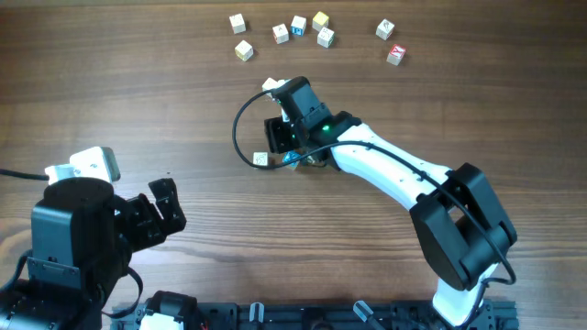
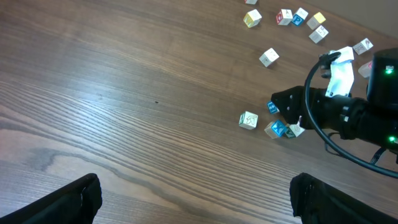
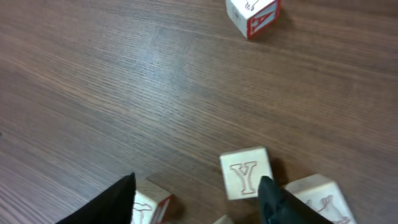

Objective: Form a circle

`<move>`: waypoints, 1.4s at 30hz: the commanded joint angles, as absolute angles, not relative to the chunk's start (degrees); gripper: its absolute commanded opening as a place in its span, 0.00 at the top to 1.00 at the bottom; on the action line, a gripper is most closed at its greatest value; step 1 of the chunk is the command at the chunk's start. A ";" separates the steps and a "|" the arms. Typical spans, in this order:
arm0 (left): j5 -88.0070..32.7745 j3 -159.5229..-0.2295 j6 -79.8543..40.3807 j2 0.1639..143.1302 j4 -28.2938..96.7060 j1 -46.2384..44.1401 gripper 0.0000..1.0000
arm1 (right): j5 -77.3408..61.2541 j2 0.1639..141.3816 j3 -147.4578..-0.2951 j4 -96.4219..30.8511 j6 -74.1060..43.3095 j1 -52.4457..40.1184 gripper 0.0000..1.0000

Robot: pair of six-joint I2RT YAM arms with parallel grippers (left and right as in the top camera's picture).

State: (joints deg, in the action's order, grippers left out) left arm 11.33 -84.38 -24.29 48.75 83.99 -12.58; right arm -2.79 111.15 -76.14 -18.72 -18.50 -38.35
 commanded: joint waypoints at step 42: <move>12.08 -84.33 -24.62 48.69 83.88 -12.19 0.00 | -1.56 123.02 -83.24 -15.64 -20.49 -40.64 0.95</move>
State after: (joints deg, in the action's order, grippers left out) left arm 11.33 -84.38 -24.29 48.75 84.01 -12.58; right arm -2.50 120.84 -82.35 -15.94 -15.25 -40.69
